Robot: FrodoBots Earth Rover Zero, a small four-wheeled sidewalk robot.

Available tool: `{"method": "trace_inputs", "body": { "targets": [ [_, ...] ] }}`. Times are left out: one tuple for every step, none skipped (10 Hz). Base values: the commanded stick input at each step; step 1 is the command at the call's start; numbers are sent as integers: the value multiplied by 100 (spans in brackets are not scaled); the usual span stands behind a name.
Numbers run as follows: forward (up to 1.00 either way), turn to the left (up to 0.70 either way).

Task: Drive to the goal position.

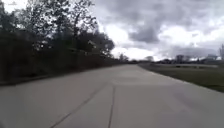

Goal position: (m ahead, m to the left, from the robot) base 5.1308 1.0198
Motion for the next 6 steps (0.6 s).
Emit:
{"method": "trace_inputs", "body": {
  "targets": [
    [100,-5],
    [100,-5],
    [100,-5],
    [100,-6],
    [100,-6],
    [100,-7]
  ]
}}
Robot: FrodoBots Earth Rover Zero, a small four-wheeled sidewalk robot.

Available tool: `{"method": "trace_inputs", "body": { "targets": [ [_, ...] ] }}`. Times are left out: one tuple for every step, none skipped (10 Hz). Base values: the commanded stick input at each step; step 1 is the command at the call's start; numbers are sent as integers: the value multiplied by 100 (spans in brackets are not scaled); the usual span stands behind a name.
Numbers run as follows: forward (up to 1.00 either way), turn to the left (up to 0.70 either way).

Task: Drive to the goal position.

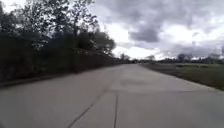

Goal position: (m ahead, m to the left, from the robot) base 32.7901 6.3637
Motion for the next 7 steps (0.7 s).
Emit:
{"method": "trace_inputs", "body": {
  "targets": [
    [100,-7],
    [100,-7],
    [100,-7],
    [100,-7],
    [100,-11],
    [100,-12],
    [100,-12]
  ]
}}
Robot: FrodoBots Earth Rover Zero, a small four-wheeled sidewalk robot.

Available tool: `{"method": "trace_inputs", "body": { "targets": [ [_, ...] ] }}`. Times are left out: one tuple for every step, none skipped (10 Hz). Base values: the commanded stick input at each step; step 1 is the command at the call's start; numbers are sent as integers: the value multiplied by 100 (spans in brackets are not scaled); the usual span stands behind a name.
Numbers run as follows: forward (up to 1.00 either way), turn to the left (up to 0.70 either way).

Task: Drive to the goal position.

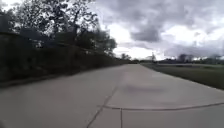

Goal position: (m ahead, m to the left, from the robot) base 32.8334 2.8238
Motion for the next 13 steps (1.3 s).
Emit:
{"method": "trace_inputs", "body": {
  "targets": [
    [100,-12],
    [100,-12],
    [100,-12],
    [100,-12],
    [100,-12],
    [100,-13],
    [100,-13],
    [100,-13],
    [100,-13],
    [100,-13],
    [100,-13],
    [100,-13],
    [100,-13]
  ]
}}
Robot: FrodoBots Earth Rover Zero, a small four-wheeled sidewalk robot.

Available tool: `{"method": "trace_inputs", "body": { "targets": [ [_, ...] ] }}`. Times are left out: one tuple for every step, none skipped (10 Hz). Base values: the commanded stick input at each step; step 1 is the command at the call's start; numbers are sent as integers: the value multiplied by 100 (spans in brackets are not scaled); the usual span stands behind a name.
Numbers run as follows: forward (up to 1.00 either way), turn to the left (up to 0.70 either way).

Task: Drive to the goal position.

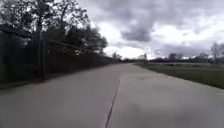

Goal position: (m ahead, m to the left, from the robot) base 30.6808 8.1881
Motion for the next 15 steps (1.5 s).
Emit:
{"method": "trace_inputs", "body": {
  "targets": [
    [100,-13],
    [100,-13],
    [100,-13],
    [100,-13],
    [100,-13],
    [100,-13],
    [100,-13],
    [100,-13],
    [100,-13],
    [100,-13],
    [100,-11],
    [100,-5],
    [100,0],
    [100,0],
    [100,0]
  ]
}}
